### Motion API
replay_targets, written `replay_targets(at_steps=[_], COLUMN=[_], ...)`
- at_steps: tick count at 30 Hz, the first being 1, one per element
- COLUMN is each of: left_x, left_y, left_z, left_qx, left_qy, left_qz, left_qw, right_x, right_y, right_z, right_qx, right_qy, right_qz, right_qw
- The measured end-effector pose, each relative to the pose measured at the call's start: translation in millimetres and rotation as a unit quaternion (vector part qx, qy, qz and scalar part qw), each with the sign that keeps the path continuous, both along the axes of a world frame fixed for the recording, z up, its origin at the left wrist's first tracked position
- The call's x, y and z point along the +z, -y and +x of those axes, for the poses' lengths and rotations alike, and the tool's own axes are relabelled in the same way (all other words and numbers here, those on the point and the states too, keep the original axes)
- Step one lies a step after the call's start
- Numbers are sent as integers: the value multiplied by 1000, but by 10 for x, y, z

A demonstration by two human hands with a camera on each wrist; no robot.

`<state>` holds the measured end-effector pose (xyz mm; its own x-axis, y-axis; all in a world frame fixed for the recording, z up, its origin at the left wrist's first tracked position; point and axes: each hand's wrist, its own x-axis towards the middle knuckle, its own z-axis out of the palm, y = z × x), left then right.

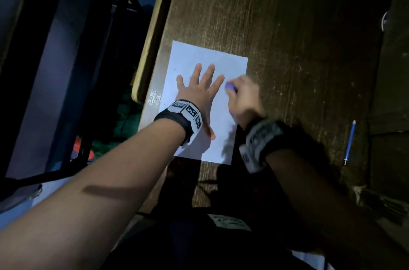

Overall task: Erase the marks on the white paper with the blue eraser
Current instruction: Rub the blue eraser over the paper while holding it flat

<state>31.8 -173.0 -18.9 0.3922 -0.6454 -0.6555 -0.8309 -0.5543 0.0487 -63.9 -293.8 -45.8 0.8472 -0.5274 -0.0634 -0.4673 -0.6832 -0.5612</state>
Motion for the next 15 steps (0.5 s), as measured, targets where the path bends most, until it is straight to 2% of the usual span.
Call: replay_targets(at_steps=[2, 5, 8, 12, 15], left_x=[-15, -19, -4, 5, 22], left_y=[-5, 0, -8, -9, -9], left_z=[14, 14, 9, 6, 14], left_qx=[0, 2, 0, 2, 3], left_qy=[6, 6, 5, -4, -4], left_qz=[-3, -4, -5, -5, -5], left_qw=[1000, 1000, 1000, 1000, 1000], right_x=[22, 162, 170, 68, 77], right_y=[-356, -649, -450, 68, -116], right_z=[-456, -1014, -747, 28, -94], right_qx=[53, 110, 129, -4, 1], right_qy=[13, 1, 1, 23, 22], right_qz=[2, 68, 61, 16, 9], right_qw=[999, 992, 990, 1000, 1000])
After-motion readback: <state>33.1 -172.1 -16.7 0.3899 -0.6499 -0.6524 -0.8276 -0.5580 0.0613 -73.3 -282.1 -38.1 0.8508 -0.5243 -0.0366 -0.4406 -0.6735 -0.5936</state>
